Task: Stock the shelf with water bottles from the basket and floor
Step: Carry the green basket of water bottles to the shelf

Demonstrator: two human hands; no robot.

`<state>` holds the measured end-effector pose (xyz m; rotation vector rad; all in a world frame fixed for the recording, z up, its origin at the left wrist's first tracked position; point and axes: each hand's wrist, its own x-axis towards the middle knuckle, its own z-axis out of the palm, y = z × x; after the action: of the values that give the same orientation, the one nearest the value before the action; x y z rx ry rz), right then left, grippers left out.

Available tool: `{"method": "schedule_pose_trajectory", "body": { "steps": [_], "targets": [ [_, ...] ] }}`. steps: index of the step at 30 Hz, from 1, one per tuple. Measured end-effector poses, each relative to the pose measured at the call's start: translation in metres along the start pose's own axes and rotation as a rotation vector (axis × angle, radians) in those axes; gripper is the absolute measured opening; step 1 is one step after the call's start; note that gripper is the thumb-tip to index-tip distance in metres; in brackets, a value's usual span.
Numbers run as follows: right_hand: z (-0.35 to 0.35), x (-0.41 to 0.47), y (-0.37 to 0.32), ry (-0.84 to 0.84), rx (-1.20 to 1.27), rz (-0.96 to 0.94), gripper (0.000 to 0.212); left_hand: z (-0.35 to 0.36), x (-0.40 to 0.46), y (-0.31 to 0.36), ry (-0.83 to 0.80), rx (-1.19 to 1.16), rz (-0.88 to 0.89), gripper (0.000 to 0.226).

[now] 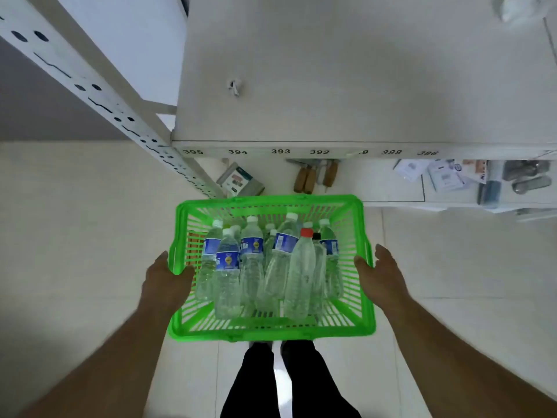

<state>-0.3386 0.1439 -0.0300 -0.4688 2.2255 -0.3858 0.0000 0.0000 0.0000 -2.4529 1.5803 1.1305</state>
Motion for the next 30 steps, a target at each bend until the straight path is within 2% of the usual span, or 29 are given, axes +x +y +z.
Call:
{"method": "schedule_pose_trajectory", "body": {
  "steps": [2, 6, 8, 12, 20, 26, 30],
  "targets": [
    [0.010, 0.012, 0.007, 0.014, 0.043, 0.063, 0.069, 0.010, 0.017, -0.008, -0.004, -0.021, -0.031, 0.045],
    [0.026, 0.030, 0.022, 0.011, 0.054, 0.084, 0.034, 0.026, 0.050, -0.029, -0.032, -0.019, -0.098, 0.030],
    [0.031, 0.037, 0.026, 0.047, 0.084, 0.080, 0.030, 0.029, 0.059, -0.035, -0.004, -0.008, -0.110, 0.027],
    [0.035, 0.046, 0.027, 0.130, 0.127, 0.083, 0.036, 0.036, 0.071, -0.041, 0.015, -0.032, -0.133, 0.033],
    [0.034, 0.060, 0.021, 0.084, 0.182, 0.182, 0.071, 0.041, 0.075, -0.038, -0.002, -0.127, -0.159, 0.035],
    [0.009, 0.029, 0.030, 0.168, 0.221, 0.164, 0.071, 0.024, 0.050, -0.024, -0.002, -0.134, -0.100, 0.033],
    [-0.029, -0.014, 0.039, 0.239, 0.295, 0.187, 0.080, 0.003, 0.018, 0.013, -0.033, -0.121, -0.010, 0.036]
  ]
}}
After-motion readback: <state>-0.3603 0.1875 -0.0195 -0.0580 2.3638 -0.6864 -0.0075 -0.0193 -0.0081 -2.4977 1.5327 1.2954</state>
